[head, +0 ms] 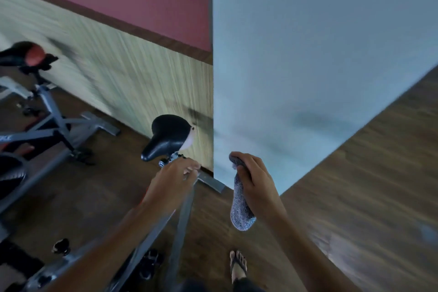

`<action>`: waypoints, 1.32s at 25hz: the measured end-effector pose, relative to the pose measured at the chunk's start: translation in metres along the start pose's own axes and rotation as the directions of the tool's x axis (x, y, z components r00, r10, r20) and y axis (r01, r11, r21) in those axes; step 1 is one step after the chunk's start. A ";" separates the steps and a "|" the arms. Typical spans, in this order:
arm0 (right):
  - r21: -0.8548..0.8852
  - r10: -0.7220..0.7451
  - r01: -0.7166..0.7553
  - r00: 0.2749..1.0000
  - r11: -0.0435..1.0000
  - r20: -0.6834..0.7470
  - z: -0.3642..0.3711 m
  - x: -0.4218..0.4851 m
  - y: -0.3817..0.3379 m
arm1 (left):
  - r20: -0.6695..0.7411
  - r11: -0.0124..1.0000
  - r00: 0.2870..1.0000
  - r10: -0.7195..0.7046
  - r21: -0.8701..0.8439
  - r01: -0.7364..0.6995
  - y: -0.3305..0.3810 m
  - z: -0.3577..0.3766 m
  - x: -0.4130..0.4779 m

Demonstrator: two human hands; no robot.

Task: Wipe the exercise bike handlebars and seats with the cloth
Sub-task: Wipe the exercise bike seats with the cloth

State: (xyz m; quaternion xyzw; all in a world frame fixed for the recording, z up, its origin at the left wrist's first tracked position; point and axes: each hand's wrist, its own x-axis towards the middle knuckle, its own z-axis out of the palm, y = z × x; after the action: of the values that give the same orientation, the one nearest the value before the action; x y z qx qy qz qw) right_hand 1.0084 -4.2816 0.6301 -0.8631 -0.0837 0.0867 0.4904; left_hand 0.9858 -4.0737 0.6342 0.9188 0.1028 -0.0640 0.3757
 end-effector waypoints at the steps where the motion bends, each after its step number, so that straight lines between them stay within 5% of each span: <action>1: -0.010 -0.016 0.017 0.999 1.000 0.046 -0.001 0.014 -0.002 | -0.011 0.999 0.999 -0.035 0.035 0.035 -0.001 -0.004 0.006; 8: -0.069 -0.114 0.133 0.965 0.989 0.235 0.043 0.099 0.004 | -0.163 0.976 0.963 -0.217 -0.041 0.213 -0.038 -0.005 0.056; 13: -0.088 -0.059 0.082 0.970 0.993 0.235 0.107 0.154 0.013 | -0.183 0.960 0.944 -0.275 -0.098 0.261 -0.093 -0.009 0.111; 24: -0.015 0.166 -0.166 0.985 0.986 0.037 0.295 0.211 0.036 | -0.133 0.852 0.847 -0.514 -0.194 0.487 -0.252 -0.010 0.205; 29: 0.212 0.285 -0.253 0.949 0.944 -0.138 0.353 0.192 0.057 | -0.139 0.850 0.865 -0.482 -0.315 0.423 -0.278 0.010 0.201; 33: 0.237 0.255 -0.196 0.934 0.951 -0.251 0.380 0.171 0.068 | -0.137 0.873 0.895 -0.424 -0.325 0.363 -0.287 0.006 0.200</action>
State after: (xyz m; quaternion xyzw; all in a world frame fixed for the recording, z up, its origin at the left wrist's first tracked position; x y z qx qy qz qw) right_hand 1.0906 -3.9602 0.3684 -0.8143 0.0958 0.0286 0.5717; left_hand 1.1116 -3.8500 0.3969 0.8144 0.3347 -0.0289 0.4732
